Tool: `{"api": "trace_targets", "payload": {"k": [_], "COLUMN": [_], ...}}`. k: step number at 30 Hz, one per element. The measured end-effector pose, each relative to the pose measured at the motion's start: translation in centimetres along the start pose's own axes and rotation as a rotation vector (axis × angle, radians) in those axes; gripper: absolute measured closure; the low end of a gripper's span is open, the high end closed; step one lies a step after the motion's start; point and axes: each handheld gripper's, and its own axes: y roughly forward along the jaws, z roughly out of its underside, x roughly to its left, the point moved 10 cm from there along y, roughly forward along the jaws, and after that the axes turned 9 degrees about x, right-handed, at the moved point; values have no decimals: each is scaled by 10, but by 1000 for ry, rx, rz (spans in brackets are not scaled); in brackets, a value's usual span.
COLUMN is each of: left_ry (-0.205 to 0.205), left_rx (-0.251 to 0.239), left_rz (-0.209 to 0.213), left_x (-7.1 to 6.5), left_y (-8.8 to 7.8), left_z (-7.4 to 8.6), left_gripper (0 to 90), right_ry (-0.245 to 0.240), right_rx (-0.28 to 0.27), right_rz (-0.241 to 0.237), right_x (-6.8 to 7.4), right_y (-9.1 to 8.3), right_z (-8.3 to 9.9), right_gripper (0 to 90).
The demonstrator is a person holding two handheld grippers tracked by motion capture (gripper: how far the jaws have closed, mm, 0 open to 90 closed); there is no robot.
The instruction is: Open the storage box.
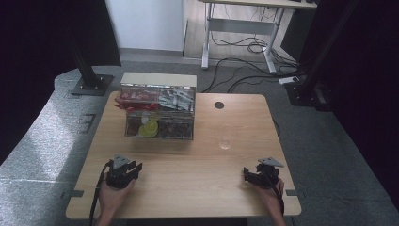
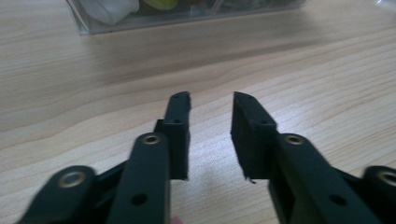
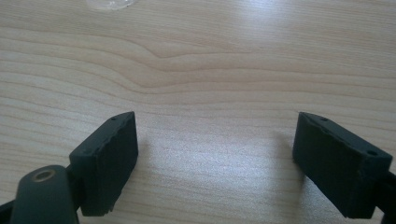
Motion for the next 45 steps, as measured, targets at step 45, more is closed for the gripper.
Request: {"api": "trace_targets", "payload": {"k": [45], "left_ry": [-13], "left_rx": [21], "left_rz": [74], "left_x": [16], "left_y": [27], "left_z": [-57], "left_gripper": [900], "right_ry": [-76], "right_rx": [-17], "right_rz": [-66], "right_x": [43], "right_y": [0], "right_z": [-3], "right_gripper": [241]}}
